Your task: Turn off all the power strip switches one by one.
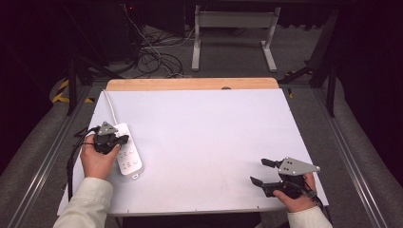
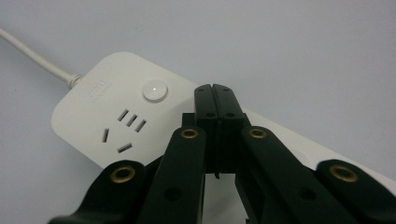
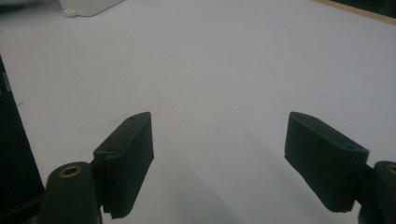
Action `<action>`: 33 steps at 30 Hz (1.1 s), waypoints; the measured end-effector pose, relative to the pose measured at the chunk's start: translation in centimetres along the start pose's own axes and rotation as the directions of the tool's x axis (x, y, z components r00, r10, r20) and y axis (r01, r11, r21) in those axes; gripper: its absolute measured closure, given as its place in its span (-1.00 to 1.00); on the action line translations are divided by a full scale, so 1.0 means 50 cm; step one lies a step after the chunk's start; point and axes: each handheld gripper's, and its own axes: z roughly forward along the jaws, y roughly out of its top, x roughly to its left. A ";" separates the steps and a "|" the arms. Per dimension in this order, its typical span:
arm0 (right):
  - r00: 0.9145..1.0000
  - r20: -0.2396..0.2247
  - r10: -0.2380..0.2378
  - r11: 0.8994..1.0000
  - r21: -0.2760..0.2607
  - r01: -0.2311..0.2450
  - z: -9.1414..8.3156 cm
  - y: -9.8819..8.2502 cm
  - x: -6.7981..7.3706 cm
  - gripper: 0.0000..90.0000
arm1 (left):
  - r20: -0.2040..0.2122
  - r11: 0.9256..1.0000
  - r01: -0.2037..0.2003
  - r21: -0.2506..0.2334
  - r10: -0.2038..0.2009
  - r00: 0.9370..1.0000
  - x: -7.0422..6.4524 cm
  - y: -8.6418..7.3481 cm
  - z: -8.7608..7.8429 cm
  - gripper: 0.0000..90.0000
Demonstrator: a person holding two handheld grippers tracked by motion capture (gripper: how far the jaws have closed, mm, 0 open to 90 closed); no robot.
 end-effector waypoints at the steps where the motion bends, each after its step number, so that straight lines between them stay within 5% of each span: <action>1: 1.000 0.000 0.000 1.000 0.000 0.000 0.000 0.000 0.000 -0.46 | 0.000 1.000 0.000 0.000 0.000 1.000 0.000 0.000 0.000 1.00; 33: 1.000 -0.001 -0.004 1.000 -0.001 0.004 -0.001 -0.001 0.000 -0.46 | -0.007 0.999 0.037 0.010 -0.037 0.999 -0.007 -0.002 0.004 1.00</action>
